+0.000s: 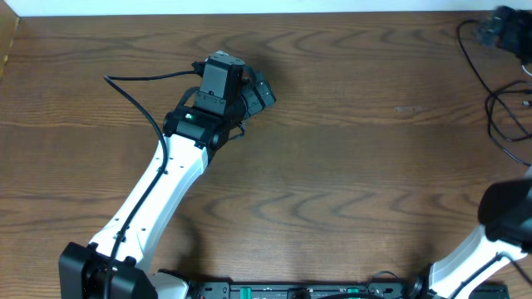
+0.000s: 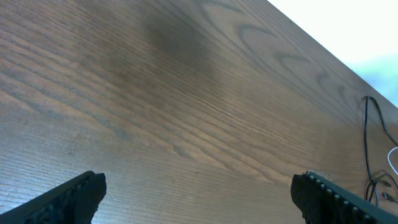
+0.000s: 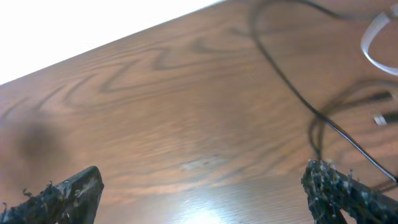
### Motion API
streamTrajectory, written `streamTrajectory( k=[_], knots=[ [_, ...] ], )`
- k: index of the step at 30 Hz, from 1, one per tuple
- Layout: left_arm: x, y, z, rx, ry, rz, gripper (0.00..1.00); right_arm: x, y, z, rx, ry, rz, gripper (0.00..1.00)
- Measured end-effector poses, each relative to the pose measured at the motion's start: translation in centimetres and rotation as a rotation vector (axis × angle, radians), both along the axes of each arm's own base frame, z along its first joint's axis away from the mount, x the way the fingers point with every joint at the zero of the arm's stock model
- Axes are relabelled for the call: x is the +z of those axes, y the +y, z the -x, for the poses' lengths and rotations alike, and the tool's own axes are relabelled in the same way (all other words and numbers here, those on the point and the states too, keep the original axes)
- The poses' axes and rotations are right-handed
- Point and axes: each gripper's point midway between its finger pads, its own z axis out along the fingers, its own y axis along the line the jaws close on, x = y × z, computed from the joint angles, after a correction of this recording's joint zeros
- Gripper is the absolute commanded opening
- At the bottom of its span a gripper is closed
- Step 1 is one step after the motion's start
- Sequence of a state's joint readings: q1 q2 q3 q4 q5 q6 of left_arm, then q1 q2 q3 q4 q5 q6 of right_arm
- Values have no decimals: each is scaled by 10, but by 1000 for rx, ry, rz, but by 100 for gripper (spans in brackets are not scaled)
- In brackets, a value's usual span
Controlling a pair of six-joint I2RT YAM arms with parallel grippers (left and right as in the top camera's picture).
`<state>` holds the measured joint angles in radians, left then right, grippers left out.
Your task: Untangle cables
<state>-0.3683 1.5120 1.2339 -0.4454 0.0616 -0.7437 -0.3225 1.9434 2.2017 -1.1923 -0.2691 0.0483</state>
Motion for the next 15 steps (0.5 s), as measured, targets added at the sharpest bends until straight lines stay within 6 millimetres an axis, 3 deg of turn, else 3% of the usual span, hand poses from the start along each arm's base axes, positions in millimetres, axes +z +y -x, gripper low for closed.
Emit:
streamTrajectory(
  k=[2,7,15],
  knots=[
    [0,0,0,0,0,0,100,21,26,9,54,-29,23,99],
    [0,0,0,0,0,0,100,45,65,43,131,-17,41,99],
    [0,0,0,0,0,0,100,51,86,51,179,-20,53,99]
  ],
)
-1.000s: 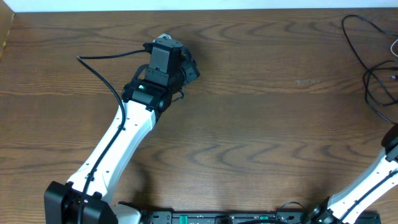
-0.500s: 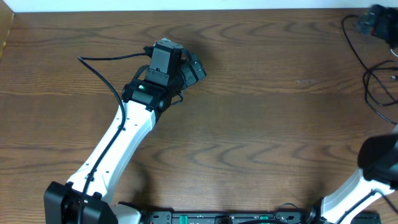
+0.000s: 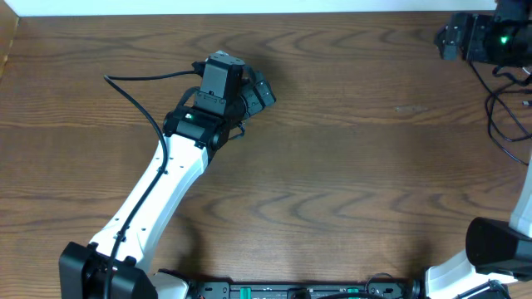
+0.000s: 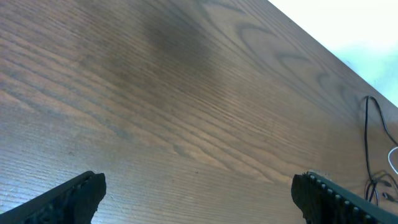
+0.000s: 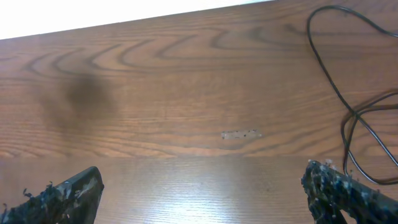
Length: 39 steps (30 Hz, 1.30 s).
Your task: Untangle cables
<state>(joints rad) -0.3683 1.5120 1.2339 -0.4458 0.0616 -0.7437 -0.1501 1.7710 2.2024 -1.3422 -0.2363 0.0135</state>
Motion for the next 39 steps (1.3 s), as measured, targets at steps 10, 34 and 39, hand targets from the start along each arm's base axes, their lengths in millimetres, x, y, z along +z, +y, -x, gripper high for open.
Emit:
streamTrajectory(
  k=[10,34,39],
  knots=[
    [0,0,0,0,0,0,100,-1,-6,0,-18,3,26,99],
    [0,-1,0,-5,2,4,100,24,7,68,-49,-704,171,99],
    [0,-1,0,-5,2,5,100,-43,21,108,-26,-820,171,99]
  ],
)
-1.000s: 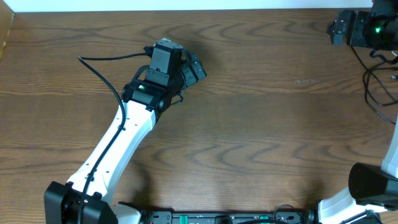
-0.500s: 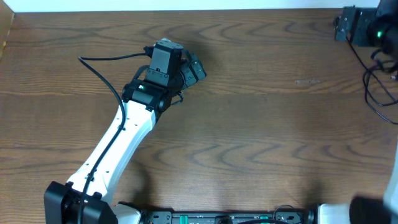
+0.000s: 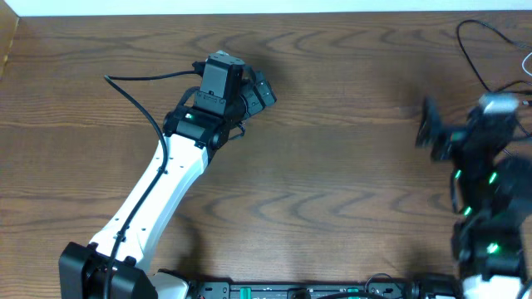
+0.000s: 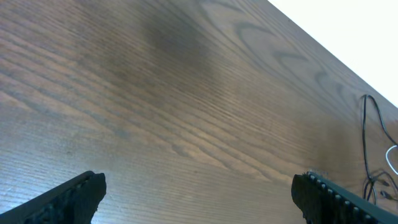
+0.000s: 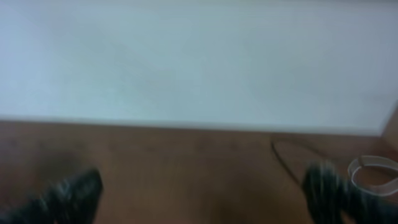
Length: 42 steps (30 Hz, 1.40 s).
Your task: Untangle cables
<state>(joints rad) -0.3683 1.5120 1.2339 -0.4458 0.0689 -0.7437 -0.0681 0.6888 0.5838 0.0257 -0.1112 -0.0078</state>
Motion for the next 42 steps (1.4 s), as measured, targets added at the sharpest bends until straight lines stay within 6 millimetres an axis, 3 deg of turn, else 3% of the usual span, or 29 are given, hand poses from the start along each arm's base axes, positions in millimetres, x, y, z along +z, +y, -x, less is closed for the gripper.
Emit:
streamTrajectory(
  k=[4,7,15,23,28,42],
  knots=[
    [0,0,0,0,0,0,100,-52,2,29,-4,-19,2,99],
    [0,0,0,0,0,0,100,-79,2,43,-9,-33,3,99],
    [0,0,0,0,1,0,100,-113,2,55,-16,-54,5,99],
    [0,0,0,0,0,0,100,-152,-1,62,-30,58,-1,99],
    [0,0,0,0,0,0,100,-139,0,64,-31,-2,-1,99],
    [0,0,0,0,0,0,100,-140,-1,64,-31,-1,-1,99]
  ],
)
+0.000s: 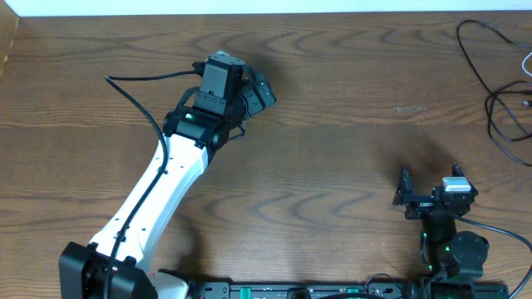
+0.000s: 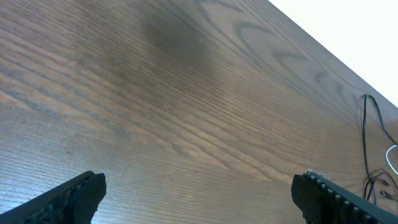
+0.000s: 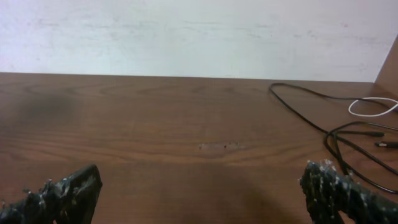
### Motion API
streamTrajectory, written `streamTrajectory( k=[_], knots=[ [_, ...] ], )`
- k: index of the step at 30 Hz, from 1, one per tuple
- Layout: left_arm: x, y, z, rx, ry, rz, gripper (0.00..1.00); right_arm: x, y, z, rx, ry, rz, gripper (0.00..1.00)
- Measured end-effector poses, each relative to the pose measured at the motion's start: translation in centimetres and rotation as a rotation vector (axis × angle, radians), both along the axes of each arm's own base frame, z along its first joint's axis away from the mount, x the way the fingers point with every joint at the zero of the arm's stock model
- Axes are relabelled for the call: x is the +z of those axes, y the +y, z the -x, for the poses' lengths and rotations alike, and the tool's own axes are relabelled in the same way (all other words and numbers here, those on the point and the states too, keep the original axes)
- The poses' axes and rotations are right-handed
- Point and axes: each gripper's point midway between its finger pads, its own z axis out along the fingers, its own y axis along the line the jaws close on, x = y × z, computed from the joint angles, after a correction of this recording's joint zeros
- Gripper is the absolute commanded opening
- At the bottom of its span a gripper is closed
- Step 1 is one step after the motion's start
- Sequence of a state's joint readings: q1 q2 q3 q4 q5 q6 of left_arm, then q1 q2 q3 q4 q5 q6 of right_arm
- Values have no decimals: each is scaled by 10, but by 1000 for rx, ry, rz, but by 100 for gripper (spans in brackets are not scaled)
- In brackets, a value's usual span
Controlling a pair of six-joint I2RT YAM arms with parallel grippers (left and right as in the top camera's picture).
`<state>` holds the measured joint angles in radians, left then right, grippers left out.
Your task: Untangle cables
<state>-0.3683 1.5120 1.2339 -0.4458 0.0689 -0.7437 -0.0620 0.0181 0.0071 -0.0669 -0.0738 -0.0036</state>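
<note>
Tangled black cables [image 1: 497, 98] lie at the far right of the table, with a white cable [image 1: 527, 63] at the edge. The right wrist view shows the black cables [image 3: 323, 127] and the white loop [image 3: 373, 106] ahead to the right. My right gripper [image 1: 431, 193] sits low near the front edge, well short of the cables, open and empty [image 3: 202, 196]. My left gripper [image 1: 258, 91] hangs over the far left-centre of the table, open with nothing in it [image 2: 199, 199]. It sees the black cables [image 2: 371, 146] far off.
The brown wooden table [image 1: 332, 141] ends at a white wall [image 3: 186, 31] at the back. The left arm's own black lead [image 1: 141, 100] loops over the table on the left. A wooden side edge [image 1: 8, 41] runs at the far left.
My right arm has drawn back from mid-right of the table to a low, folded pose near the front edge, its camera now level toward the wall. The left arm and the cables have not moved.
My right gripper was open over the cables at the far right corner. Then it stood a little left along the back edge, then mid-right and blurred, and now near the front edge. It holds nothing. The left arm stayed still throughout.
</note>
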Motion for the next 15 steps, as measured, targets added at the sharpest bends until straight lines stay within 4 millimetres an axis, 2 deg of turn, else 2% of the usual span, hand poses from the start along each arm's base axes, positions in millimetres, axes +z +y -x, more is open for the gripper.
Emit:
streamTrajectory(
  k=[5,15],
  knots=[
    [-1,1,1,2,4,-5,100,0,0,0,0,0,0,99],
    [-27,30,27,57,139,-153,98,0,0,0,0,0,0,99]
  ],
)
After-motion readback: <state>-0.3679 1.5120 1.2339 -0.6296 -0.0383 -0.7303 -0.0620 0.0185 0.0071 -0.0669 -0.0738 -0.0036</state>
